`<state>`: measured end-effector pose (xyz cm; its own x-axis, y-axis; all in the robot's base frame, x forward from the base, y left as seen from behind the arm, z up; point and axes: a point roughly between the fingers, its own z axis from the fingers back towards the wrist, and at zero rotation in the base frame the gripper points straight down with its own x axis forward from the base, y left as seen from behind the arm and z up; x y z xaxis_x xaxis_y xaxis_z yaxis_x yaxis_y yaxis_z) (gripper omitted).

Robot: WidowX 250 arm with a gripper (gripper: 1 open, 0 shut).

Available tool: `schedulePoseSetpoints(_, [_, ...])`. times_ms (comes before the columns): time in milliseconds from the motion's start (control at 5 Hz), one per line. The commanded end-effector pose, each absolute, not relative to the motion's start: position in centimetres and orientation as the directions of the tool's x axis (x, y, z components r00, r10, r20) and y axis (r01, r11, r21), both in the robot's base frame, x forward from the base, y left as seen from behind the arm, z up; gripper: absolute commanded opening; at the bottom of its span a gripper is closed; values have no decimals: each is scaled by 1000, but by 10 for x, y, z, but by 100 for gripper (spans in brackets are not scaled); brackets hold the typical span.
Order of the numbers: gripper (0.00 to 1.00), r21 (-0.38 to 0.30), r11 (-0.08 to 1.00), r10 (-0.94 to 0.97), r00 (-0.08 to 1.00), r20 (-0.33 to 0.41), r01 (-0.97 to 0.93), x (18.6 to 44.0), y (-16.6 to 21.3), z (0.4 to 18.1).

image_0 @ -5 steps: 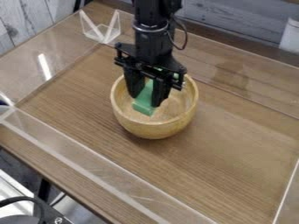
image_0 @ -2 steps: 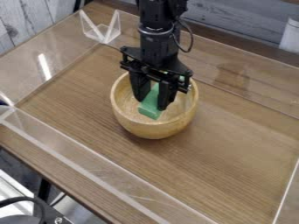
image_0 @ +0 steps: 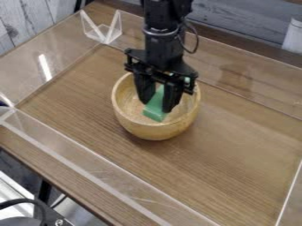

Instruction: Put the green block in the brown bowl

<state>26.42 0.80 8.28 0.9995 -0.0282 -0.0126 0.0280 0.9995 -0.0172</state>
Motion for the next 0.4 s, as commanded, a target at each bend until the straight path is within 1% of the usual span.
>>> schedulePoseSetpoints(0, [0,-28,998,-47,998,48,48,280,-2,99])
schedulePoseSetpoints(200, [0,-21,999,-41,998,40,42,281,5,91])
